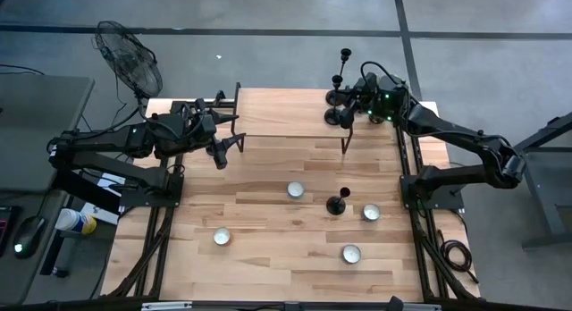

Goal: Pick & Place candle stick holders
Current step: Put the black candle holder on the shelf

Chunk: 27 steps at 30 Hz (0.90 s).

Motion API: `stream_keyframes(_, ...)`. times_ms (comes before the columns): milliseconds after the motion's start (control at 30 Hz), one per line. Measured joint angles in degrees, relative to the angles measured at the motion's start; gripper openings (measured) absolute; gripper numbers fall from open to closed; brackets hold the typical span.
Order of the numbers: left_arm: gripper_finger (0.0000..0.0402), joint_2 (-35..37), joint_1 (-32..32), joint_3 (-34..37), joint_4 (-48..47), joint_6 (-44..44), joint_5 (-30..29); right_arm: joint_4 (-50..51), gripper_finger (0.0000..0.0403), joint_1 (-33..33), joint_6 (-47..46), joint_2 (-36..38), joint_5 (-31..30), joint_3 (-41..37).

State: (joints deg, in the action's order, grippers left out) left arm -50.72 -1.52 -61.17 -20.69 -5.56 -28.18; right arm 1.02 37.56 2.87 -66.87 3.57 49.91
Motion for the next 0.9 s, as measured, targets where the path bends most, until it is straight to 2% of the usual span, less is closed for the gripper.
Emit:
stream_keyframes(500, 0.0238, 0.0, 0.02, 0.0, -0.03, 0.0, 0.15, 4.6, 0.0057, -0.07, 0.0, -0.41, -0.17, -0.48)
stream_keyframes(700, 0.0238, 0.0, 0.02, 0.0, -0.04, 0.02, 0.15, 4.5, 0.0093, -0.04, -0.26, 0.45, -2.61, -0.33)
stream_keyframes(900, 0.0238, 0.0, 0.02, 0.0, -0.02, 0.04, 0.13, 7.05, 0.0138, -0.04, -0.41, 4.43, -6.67, -0.24)
